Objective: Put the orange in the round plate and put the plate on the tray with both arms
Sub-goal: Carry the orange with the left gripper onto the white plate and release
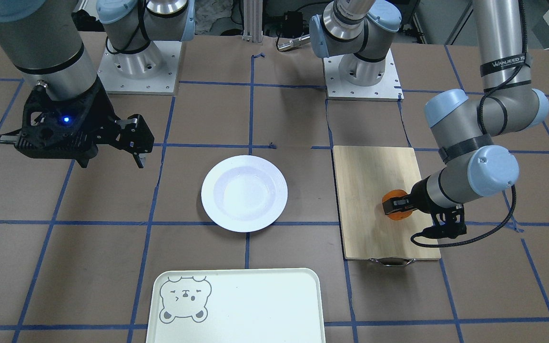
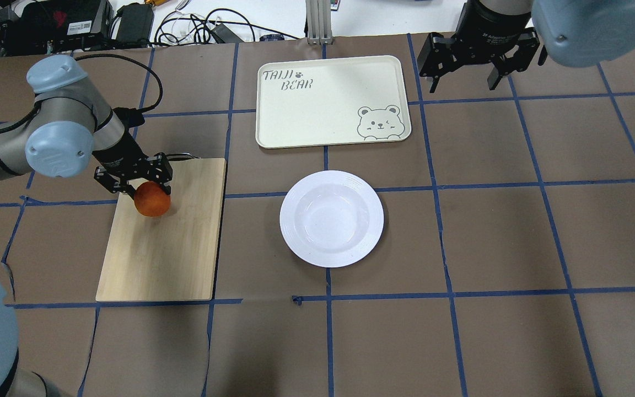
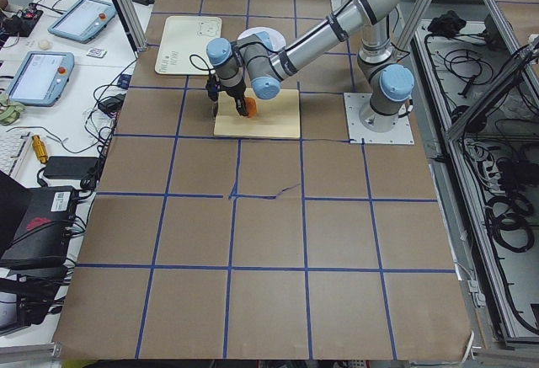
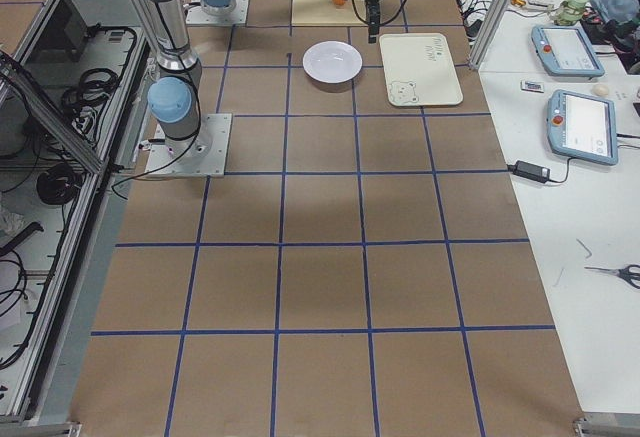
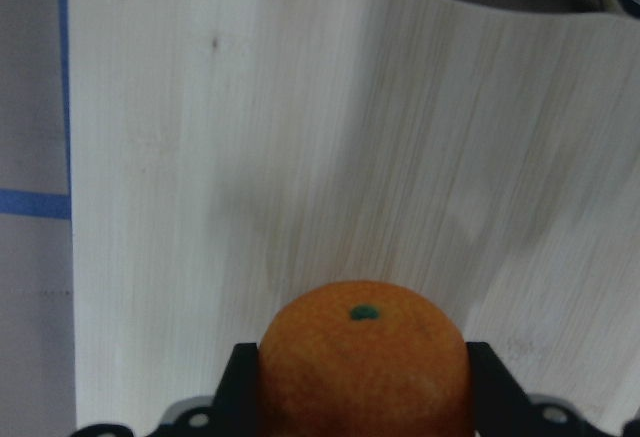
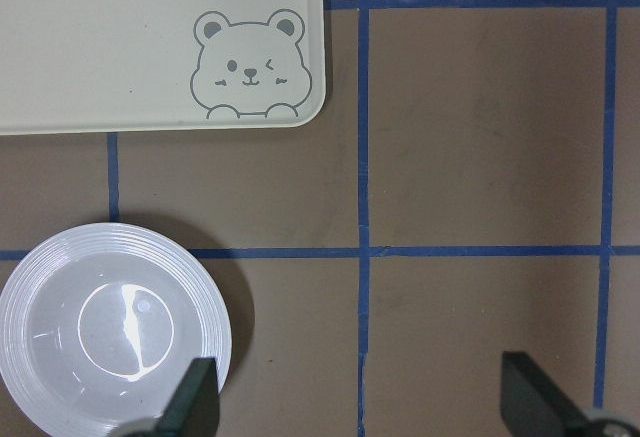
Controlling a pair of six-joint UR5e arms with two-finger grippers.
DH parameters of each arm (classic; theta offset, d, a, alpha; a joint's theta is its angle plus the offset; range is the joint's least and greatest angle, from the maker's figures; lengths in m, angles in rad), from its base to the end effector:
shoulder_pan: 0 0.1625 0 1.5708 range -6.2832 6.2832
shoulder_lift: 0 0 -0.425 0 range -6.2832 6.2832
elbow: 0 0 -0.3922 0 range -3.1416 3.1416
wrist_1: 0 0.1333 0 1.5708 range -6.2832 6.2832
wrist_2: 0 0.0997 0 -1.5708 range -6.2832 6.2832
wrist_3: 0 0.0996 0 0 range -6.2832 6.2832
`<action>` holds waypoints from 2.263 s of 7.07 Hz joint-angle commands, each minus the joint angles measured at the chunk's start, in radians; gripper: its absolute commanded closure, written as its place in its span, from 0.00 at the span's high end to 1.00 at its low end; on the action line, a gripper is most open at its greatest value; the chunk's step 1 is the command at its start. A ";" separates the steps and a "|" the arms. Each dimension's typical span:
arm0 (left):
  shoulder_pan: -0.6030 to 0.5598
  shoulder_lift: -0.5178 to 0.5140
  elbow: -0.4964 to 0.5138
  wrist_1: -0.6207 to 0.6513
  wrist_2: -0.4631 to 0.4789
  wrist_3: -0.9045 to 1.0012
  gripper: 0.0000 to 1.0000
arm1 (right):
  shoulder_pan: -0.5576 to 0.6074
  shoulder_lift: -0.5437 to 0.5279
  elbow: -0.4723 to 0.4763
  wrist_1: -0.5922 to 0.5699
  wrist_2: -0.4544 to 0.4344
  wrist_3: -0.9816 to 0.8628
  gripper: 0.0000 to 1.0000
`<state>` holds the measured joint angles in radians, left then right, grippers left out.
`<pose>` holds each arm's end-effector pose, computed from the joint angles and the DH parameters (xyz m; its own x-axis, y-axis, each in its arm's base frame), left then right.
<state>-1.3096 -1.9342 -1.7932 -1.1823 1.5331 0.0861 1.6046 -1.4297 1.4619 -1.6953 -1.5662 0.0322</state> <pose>0.0112 -0.5727 0.2258 -0.9817 -0.1827 0.0537 -0.1694 0.9666 0.1921 0.1526 -0.5554 0.4807 -1.0000 -0.0022 -0.0075 -0.0015 0.9958 -0.0920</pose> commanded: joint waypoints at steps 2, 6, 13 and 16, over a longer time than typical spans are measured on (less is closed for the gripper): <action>-0.145 0.014 0.130 -0.017 -0.131 -0.301 0.00 | 0.000 0.000 0.000 0.000 0.000 0.000 1.00; -0.431 -0.028 0.135 0.023 -0.275 -0.660 0.00 | 0.000 0.000 0.000 0.003 0.000 -0.002 1.00; -0.511 -0.004 0.077 0.141 -0.354 -0.665 1.00 | 0.001 0.000 0.000 0.005 0.000 0.000 1.00; -0.420 0.029 0.129 0.072 -0.204 -0.466 1.00 | 0.005 0.005 0.002 0.005 0.029 0.000 1.00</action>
<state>-1.7777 -1.9234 -1.6893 -1.0637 1.2381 -0.4905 1.6058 -1.4285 1.4622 -1.6917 -1.5570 0.0322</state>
